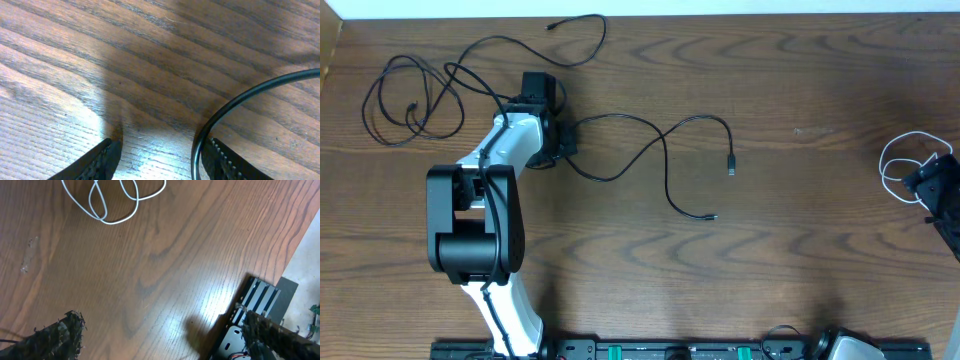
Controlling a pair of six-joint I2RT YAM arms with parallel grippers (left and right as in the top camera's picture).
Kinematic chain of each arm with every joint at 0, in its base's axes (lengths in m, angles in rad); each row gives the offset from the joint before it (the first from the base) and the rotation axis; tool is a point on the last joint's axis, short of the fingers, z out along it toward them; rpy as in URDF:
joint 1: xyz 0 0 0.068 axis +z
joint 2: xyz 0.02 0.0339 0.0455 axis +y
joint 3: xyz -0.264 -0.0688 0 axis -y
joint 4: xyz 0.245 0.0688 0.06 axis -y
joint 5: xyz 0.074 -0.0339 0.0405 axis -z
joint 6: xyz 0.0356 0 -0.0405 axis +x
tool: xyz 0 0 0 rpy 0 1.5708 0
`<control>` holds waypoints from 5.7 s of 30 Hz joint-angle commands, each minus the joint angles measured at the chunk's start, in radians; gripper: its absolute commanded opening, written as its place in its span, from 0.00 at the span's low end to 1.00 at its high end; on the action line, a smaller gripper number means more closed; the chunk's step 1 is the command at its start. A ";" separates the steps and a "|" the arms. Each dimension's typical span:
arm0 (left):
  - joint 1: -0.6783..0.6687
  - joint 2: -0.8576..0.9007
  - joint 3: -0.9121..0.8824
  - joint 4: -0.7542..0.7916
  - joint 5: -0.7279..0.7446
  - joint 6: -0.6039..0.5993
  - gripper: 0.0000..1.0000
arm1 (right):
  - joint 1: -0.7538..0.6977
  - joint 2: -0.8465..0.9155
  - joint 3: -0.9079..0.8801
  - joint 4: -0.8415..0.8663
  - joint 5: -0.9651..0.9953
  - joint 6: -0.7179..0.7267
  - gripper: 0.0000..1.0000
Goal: Untangle cables
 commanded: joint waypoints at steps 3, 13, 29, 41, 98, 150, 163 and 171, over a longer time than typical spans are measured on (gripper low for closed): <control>0.012 0.080 -0.039 -0.027 0.013 0.019 0.51 | -0.005 -0.002 0.001 -0.001 0.010 0.015 0.99; 0.012 0.079 -0.039 -0.027 0.011 0.021 0.07 | -0.005 -0.002 0.001 -0.001 0.010 0.015 0.99; 0.108 -0.106 -0.006 -0.073 -0.220 0.105 0.07 | -0.005 -0.002 0.001 -0.001 0.010 0.015 0.99; 0.287 -0.203 -0.008 -0.130 -0.247 0.237 0.09 | -0.005 -0.002 0.001 -0.001 0.010 0.015 0.99; 0.159 -0.076 -0.026 -0.154 -0.247 -0.034 0.07 | -0.005 -0.002 0.001 -0.001 0.010 0.015 0.99; 0.756 -0.087 0.229 -0.061 -0.369 0.163 0.25 | -0.005 -0.002 0.001 -0.001 0.010 0.015 0.99; 0.749 -0.086 0.221 -0.190 0.124 0.131 0.39 | -0.005 -0.002 0.001 -0.001 0.010 0.015 0.99; 0.655 -0.085 0.150 -0.238 0.223 -0.005 0.40 | -0.005 -0.002 0.001 -0.001 0.010 0.015 0.99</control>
